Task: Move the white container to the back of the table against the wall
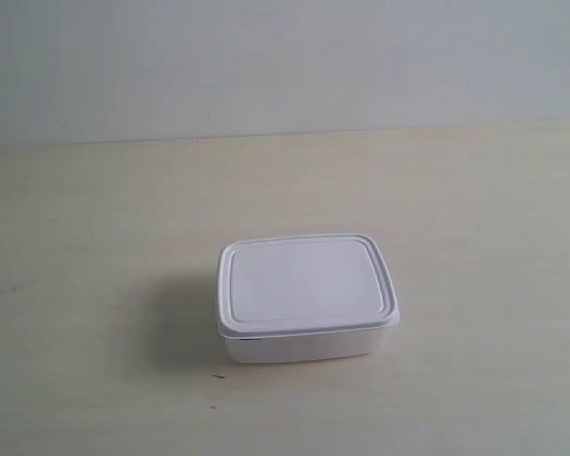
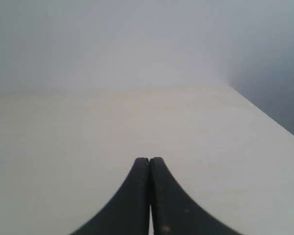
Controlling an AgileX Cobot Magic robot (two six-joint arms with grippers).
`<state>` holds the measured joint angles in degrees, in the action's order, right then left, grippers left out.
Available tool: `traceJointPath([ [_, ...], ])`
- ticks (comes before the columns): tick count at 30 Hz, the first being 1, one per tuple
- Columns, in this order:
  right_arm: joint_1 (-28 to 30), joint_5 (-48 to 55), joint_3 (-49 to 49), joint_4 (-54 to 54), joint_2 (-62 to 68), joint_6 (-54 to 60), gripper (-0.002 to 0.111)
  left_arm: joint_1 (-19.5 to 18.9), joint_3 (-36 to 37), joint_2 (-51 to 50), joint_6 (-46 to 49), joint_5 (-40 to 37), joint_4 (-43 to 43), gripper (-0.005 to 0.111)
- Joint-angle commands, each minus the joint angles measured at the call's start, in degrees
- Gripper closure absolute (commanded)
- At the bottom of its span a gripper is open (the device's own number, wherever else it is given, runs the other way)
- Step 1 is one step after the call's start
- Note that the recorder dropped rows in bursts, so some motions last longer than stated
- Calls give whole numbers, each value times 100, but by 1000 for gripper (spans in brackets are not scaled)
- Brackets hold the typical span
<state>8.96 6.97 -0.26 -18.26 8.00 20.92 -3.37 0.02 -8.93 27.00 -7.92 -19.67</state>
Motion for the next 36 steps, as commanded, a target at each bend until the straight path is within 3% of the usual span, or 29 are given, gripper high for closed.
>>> traceJointPath([
  [1,38,-1170,26,-1793,-29,-144,108,-8,-2,45,-40,13,-191,107],
  [4,38,-1702,26,-2362,-29,-156,108,-8,-2,45,-40,76,-372,107],
  [9,38,-1910,26,-2427,-29,-156,108,-8,-2,45,-40,284,-631,107],
  [12,38,-1672,26,-2427,-29,-156,108,-8,-2,45,-153,672,-1349,107],
  [14,38,-1353,26,-2427,-29,-144,108,-8,-2,45,-738,1043,-2063,107],
  [15,38,-1093,4,-2427,43,209,108,-8,-2,45,-1789,933,-2407,107],
  [16,38,-568,-410,-2427,406,850,108,-8,-2,-28,-2176,754,-2464,107],
  [21,38,1730,-3229,-1866,3812,1224,108,-8,-1917,-2236,-2100,-804,-1712,107],
  [24,38,3340,-4733,-1921,5232,1157,108,-8,-3542,-3832,-2100,-2612,-712,107],
  [29,38,4030,-5274,-1978,5669,386,108,-8,-4344,-4754,-1857,-3315,-400,107],
  [36,24,4309,-5323,-2151,5727,45,108,143,-4623,-5034,-1303,-3556,-1210,107],
])
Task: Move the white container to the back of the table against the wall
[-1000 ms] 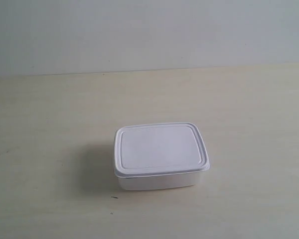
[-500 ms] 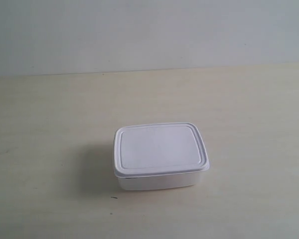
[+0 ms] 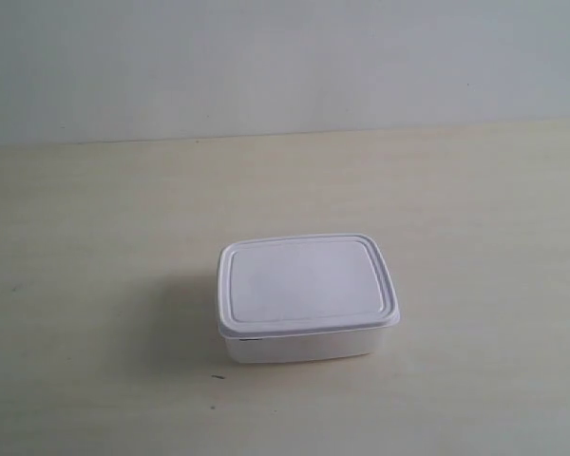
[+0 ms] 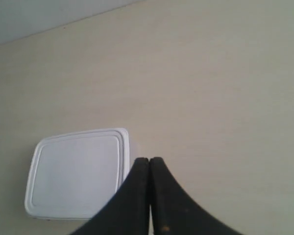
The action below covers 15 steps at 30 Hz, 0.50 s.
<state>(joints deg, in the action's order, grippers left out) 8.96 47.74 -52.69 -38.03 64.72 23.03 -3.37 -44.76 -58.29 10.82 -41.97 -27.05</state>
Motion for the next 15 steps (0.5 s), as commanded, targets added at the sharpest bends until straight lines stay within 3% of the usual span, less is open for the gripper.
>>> traceJointPath([
  [1,-41,294,-109,-243,92,-167,108,257,-164,-144,386,-139,-613,107],
  [3,-300,447,-246,-275,223,-167,108,547,-198,-238,404,-53,-720,107],
  [8,-1355,1081,-772,237,790,-570,108,1677,-247,-662,129,183,-792,107],
  [15,-2286,1420,-775,409,1307,-810,108,3063,-247,-1075,-506,608,-781,107],
])
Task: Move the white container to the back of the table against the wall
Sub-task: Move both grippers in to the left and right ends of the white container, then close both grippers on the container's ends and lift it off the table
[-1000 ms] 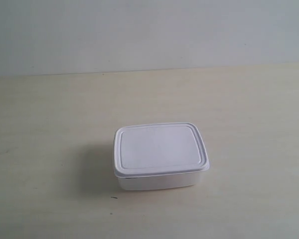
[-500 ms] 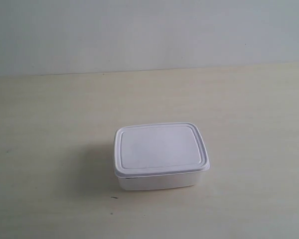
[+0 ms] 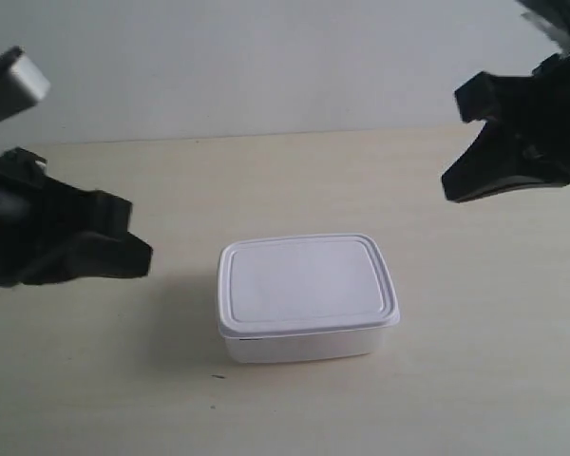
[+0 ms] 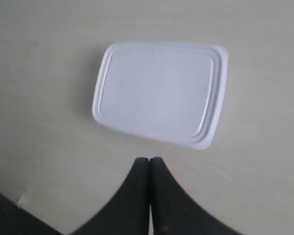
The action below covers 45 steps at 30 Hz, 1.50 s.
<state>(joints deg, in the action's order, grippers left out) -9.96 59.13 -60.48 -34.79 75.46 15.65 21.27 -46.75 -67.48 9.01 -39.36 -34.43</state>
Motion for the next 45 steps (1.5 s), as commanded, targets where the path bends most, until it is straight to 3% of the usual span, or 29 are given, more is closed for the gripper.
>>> traceJointPath([
  [1,-505,319,72,46,296,-71,108,779,-48,-216,-385,445,-43,107],
  [7,-912,28,904,-212,542,-47,108,1507,-48,-803,-637,669,-43,107],
  [13,-1005,-910,1678,-302,546,-23,108,1867,-48,-1632,-649,1152,-54,107],
  [21,-1005,-1668,1802,-436,1291,409,108,1868,-48,-2730,-622,1641,-54,107],
  [31,-1005,-2359,1772,-1590,2350,1593,108,1868,-56,-3328,-622,2195,-64,107],
  [37,-1005,-2347,1543,-1578,2686,1639,108,1868,-74,-3574,-623,2775,-113,107],
  [45,-1005,-2293,1202,-1577,2844,1689,108,1868,-513,-3992,-623,2804,-36,107],
])
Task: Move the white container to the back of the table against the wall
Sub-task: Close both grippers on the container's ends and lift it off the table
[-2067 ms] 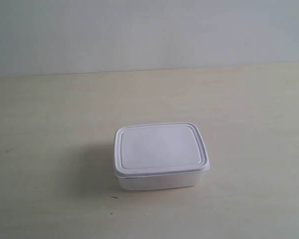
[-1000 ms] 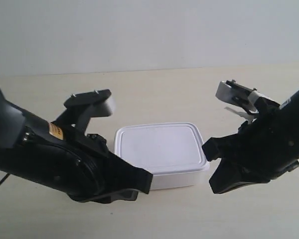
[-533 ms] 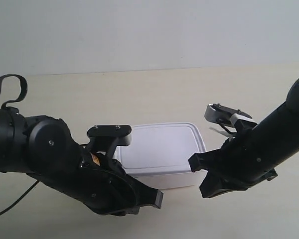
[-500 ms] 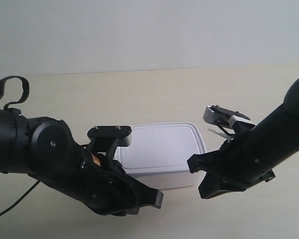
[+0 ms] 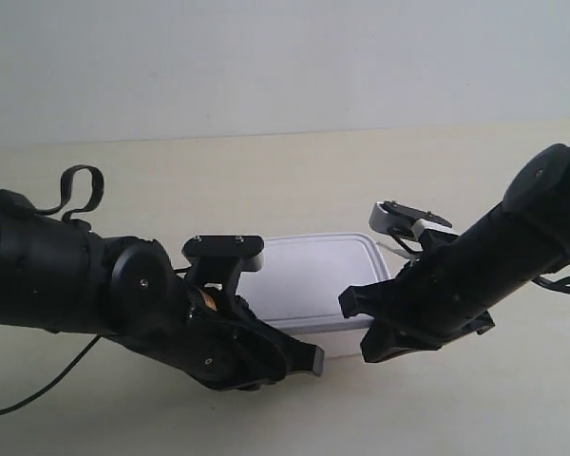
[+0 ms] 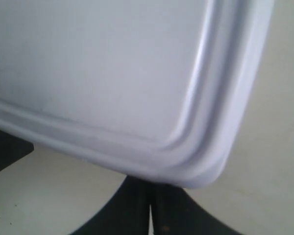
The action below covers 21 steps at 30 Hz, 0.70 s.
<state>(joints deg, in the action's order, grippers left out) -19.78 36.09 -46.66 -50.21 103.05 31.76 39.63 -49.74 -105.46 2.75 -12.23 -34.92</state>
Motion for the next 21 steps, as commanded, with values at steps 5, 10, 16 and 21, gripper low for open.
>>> traceJointPath([
  [5,-24,64,-430,-23,278,78,108,31,-428,-389,3,94,190,107],
  [10,-24,30,-598,-23,301,78,108,-43,-506,-420,3,255,341,107],
  [16,-24,-175,-707,4,369,78,108,-460,-528,-420,-8,217,331,107],
  [21,-24,-177,-853,-32,642,78,108,-711,-718,-420,4,211,597,107],
])
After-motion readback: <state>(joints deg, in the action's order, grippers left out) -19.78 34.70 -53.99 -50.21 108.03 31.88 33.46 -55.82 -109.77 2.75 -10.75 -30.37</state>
